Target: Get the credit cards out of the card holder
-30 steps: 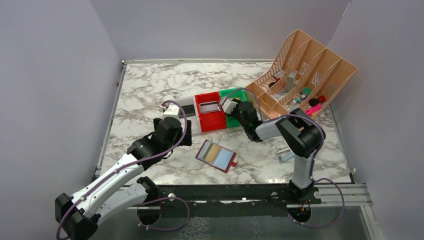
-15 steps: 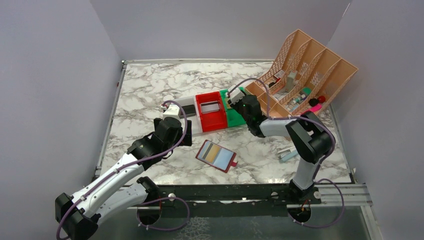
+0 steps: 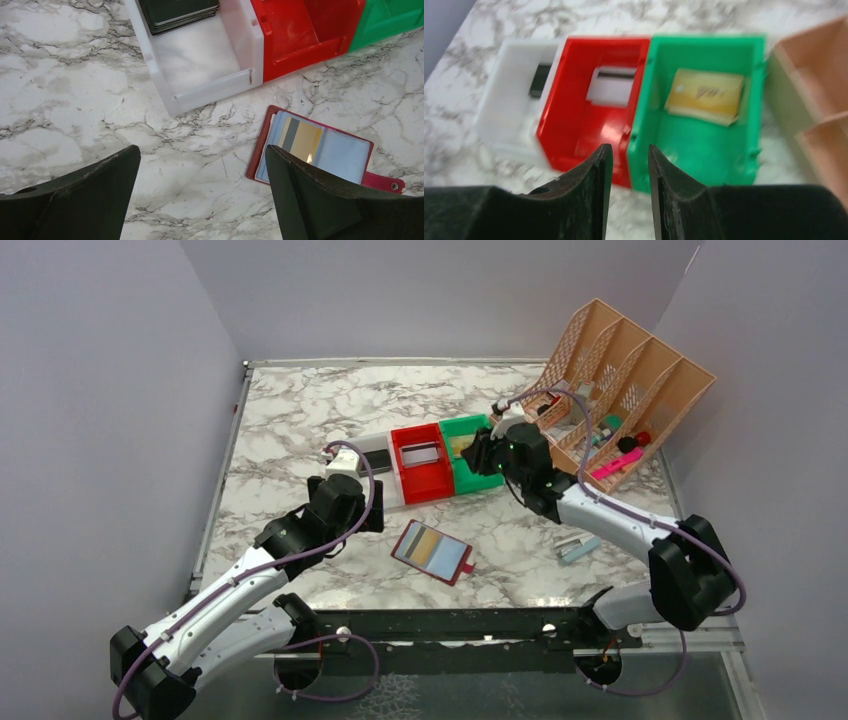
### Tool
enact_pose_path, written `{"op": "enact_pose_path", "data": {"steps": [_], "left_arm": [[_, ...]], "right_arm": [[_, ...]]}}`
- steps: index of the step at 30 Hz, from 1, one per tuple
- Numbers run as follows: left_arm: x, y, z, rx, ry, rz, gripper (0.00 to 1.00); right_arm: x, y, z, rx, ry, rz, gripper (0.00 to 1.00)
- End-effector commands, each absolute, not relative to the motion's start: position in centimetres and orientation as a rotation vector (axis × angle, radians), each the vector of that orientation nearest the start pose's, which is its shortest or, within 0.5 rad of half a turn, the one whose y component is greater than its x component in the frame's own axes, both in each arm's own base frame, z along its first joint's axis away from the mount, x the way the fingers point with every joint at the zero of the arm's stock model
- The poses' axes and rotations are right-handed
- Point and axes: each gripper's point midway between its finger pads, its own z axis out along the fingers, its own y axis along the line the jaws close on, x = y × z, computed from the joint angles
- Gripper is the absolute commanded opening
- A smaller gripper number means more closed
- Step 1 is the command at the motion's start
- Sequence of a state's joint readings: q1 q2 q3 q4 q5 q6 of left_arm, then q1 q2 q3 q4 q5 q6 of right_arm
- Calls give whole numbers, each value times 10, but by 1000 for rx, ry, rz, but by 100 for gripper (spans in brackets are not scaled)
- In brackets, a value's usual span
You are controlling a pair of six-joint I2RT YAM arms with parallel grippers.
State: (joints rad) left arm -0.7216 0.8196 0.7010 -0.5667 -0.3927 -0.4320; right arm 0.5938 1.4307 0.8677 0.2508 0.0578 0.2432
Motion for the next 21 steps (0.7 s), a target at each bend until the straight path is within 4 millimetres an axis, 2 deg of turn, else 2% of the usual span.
{"op": "enact_pose_path", "data": {"steps": [1, 7, 11, 17, 21], "left_arm": [[228, -134, 163, 112, 2183, -224, 99], [228, -134, 161, 114, 2189, -220, 99], [228, -135, 160, 119, 2194, -224, 99], [221, -152, 156, 188, 2232, -316, 99], [212, -171, 147, 222, 2288, -433, 99]], "right_arm": [[286, 280, 131, -206, 2147, 745, 37], [235, 299, 104, -132, 2259, 618, 37], [210, 316, 86, -110, 2284, 692, 36], [190, 344, 71, -175, 2337, 754, 36], [178, 343, 50, -177, 2380, 767, 35]]}}
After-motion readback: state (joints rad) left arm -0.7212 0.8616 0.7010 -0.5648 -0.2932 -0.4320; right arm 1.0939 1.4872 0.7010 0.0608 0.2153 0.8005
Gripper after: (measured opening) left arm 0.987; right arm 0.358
